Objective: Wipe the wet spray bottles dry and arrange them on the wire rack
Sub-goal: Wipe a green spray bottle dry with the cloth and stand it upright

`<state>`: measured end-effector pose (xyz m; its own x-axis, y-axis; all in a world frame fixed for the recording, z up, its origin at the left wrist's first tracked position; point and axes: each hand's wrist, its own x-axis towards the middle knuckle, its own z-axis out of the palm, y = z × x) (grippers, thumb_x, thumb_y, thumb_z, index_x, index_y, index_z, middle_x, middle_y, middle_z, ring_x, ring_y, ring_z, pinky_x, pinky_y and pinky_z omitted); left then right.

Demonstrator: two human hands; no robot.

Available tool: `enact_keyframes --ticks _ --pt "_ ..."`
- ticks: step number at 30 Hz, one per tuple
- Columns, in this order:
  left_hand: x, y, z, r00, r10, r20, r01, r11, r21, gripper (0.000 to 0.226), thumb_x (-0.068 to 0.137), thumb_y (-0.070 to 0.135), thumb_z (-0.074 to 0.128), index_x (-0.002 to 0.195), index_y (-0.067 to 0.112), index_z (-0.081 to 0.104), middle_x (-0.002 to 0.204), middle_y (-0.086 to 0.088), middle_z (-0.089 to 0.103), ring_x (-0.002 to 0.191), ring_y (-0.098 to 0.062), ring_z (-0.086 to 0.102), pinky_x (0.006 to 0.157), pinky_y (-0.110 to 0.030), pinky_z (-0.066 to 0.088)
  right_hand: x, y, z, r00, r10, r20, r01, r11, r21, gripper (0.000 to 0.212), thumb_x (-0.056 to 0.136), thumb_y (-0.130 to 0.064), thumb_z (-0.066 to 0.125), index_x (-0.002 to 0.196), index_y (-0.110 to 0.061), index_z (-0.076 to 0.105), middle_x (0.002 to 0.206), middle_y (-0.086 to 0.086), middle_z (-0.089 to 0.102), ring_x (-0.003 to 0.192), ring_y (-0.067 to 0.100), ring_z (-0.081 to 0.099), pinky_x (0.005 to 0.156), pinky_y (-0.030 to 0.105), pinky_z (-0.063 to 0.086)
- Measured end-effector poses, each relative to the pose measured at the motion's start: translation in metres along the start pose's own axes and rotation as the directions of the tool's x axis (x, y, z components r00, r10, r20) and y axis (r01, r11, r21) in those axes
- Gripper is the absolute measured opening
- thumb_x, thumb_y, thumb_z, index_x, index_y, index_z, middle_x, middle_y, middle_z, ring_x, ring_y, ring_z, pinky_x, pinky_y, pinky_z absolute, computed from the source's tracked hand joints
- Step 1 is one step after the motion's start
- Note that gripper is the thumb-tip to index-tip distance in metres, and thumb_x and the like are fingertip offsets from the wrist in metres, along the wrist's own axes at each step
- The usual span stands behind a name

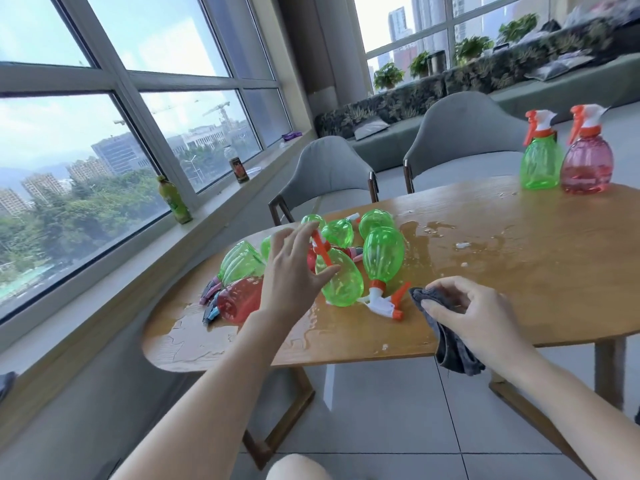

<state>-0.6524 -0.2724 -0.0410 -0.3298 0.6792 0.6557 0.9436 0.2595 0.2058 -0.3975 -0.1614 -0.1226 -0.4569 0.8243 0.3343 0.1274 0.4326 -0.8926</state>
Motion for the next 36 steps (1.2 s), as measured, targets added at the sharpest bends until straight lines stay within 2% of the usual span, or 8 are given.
enact_keyframes --ticks 4,10,16,20,23,29,33,36 --pt "0.010 0.003 0.005 0.997 0.049 0.052 -0.049 0.999 -0.002 0.093 0.079 0.048 0.091 0.158 0.022 0.048 0.148 0.000 0.062 0.141 -0.026 0.039 0.110 -0.053 0.050 0.001 -0.001 0.000 1.000 -0.003 -0.004 0.003 1.000 0.005 0.015 0.085 -0.026 0.083 0.090 -0.037 0.073 0.079 -0.024 0.073 0.077 -0.004 0.068 0.064 0.012 0.050" --pt "-0.006 -0.006 0.010 0.998 -0.032 0.058 0.043 0.979 -0.201 0.117 0.074 0.049 0.093 0.166 0.044 0.022 0.171 0.007 0.034 0.156 -0.022 0.026 0.121 -0.049 0.031 0.003 -0.002 -0.002 1.000 0.011 -0.008 -0.011 1.000 0.021 0.013 0.086 -0.029 0.082 0.091 -0.037 0.073 0.082 -0.022 0.074 0.078 -0.002 0.069 0.068 0.024 0.055" --pt "-0.050 -0.038 0.039 0.977 -0.085 0.197 0.147 0.934 -0.327 0.101 0.083 0.051 0.088 0.149 0.071 0.015 0.172 0.000 0.022 0.161 -0.026 0.022 0.124 -0.065 0.032 0.003 0.001 0.001 1.000 0.027 -0.003 -0.026 0.999 0.026 0.013 0.087 -0.028 0.082 0.092 -0.036 0.073 0.084 -0.020 0.075 0.079 0.000 0.070 0.074 0.031 0.059" --pt "-0.042 -0.041 0.057 0.952 -0.021 0.305 0.131 0.931 -0.342 0.088 0.089 0.056 0.080 0.148 0.069 0.017 0.173 0.004 0.016 0.160 -0.020 0.021 0.128 -0.052 0.027 0.005 0.004 0.002 0.999 0.035 -0.007 -0.034 0.999 0.028 0.015 0.087 -0.026 0.082 0.094 -0.037 0.074 0.086 -0.019 0.076 0.082 0.003 0.071 0.079 0.041 0.060" --pt "-0.026 -0.043 0.073 0.952 0.004 0.305 0.111 0.927 -0.359 0.087 0.093 0.053 0.077 0.156 0.051 0.018 0.171 -0.002 0.021 0.155 -0.018 0.026 0.125 -0.042 0.026 0.009 0.008 0.005 0.999 0.046 -0.012 -0.046 0.998 0.034 0.014 0.087 -0.028 0.082 0.094 -0.038 0.074 0.087 -0.017 0.076 0.082 0.007 0.073 0.080 0.047 0.061" --pt "-0.016 -0.045 0.088 0.964 -0.001 0.265 0.109 0.913 -0.392 0.091 0.090 0.035 0.086 0.159 0.029 0.027 0.149 0.015 0.031 0.131 0.013 0.026 0.113 -0.020 0.025 0.014 0.011 0.008 0.999 0.035 0.000 -0.035 0.998 0.047 0.015 0.086 -0.030 0.081 0.097 -0.037 0.074 0.092 -0.016 0.077 0.087 0.009 0.073 0.085 0.050 0.060" --pt "-0.020 -0.046 0.082 0.987 -0.079 0.143 0.135 0.883 -0.449 0.089 0.084 0.022 0.091 0.141 0.053 0.030 0.147 0.016 0.039 0.132 0.010 0.032 0.112 -0.024 0.028 0.016 0.011 0.007 1.000 0.028 -0.002 -0.028 0.998 0.061 0.015 0.087 -0.029 0.081 0.097 -0.036 0.074 0.095 -0.017 0.077 0.091 0.008 0.073 0.087 0.046 0.060" --pt "-0.023 -0.039 0.063 0.989 -0.122 0.081 0.147 0.832 -0.535 0.088 0.082 0.029 0.089 0.149 0.049 0.035 0.156 0.015 0.044 0.142 0.005 0.038 0.113 -0.017 0.029 0.018 0.010 0.000 0.999 0.032 -0.021 -0.030 0.997 0.076 0.014 0.087 -0.029 0.081 0.098 -0.036 0.074 0.094 -0.017 0.077 0.091 0.009 0.073 0.086 0.046 0.061"
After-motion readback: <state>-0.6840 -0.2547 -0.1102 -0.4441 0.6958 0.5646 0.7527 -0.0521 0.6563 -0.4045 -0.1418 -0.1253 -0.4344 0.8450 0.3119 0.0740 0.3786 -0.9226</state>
